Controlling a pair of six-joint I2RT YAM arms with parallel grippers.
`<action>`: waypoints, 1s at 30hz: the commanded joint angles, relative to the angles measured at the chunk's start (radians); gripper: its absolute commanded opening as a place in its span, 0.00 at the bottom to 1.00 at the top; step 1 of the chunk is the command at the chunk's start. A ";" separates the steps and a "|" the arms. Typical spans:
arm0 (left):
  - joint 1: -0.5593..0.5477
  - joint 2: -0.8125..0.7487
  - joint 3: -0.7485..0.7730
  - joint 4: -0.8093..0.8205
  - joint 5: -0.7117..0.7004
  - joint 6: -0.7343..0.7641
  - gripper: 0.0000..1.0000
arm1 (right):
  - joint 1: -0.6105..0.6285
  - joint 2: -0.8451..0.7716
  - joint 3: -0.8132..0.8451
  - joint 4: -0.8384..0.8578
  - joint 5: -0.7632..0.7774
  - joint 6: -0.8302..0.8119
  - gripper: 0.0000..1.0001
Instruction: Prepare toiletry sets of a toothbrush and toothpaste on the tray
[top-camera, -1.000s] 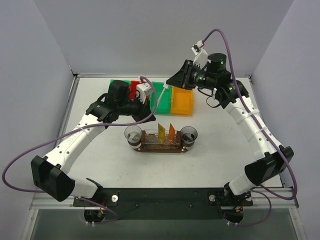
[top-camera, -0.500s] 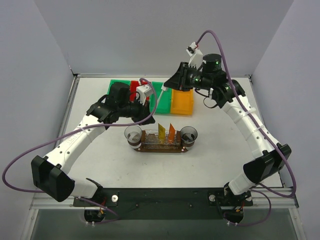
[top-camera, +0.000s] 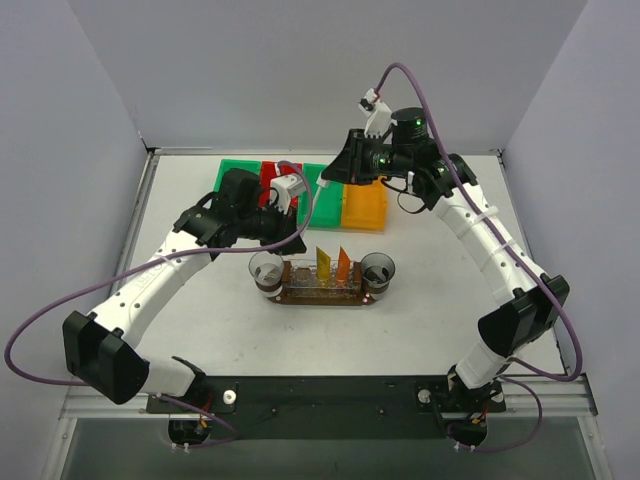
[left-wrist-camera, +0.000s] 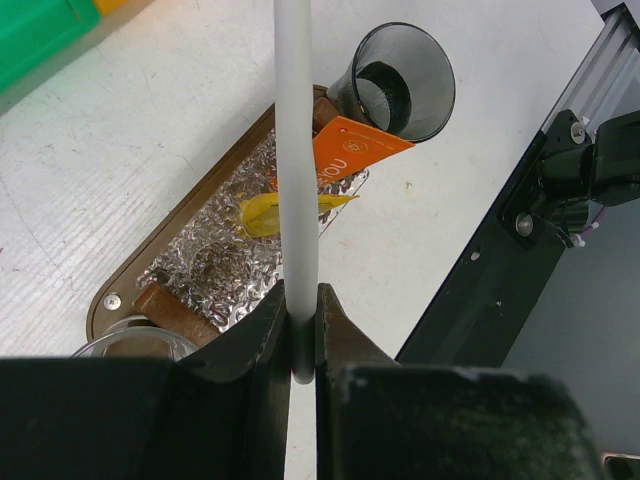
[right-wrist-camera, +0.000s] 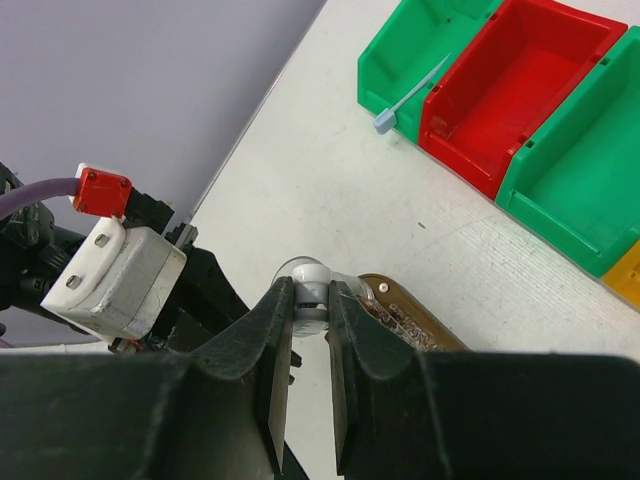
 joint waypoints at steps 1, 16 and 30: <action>-0.005 -0.047 0.025 0.180 0.004 0.007 0.00 | 0.063 0.033 0.019 -0.142 -0.151 -0.012 0.00; -0.005 -0.101 -0.050 0.102 0.003 0.145 0.00 | -0.019 0.035 0.089 -0.142 -0.237 0.081 0.36; -0.016 -0.105 -0.063 0.023 -0.046 0.236 0.00 | -0.036 0.024 0.100 -0.166 -0.247 0.054 0.35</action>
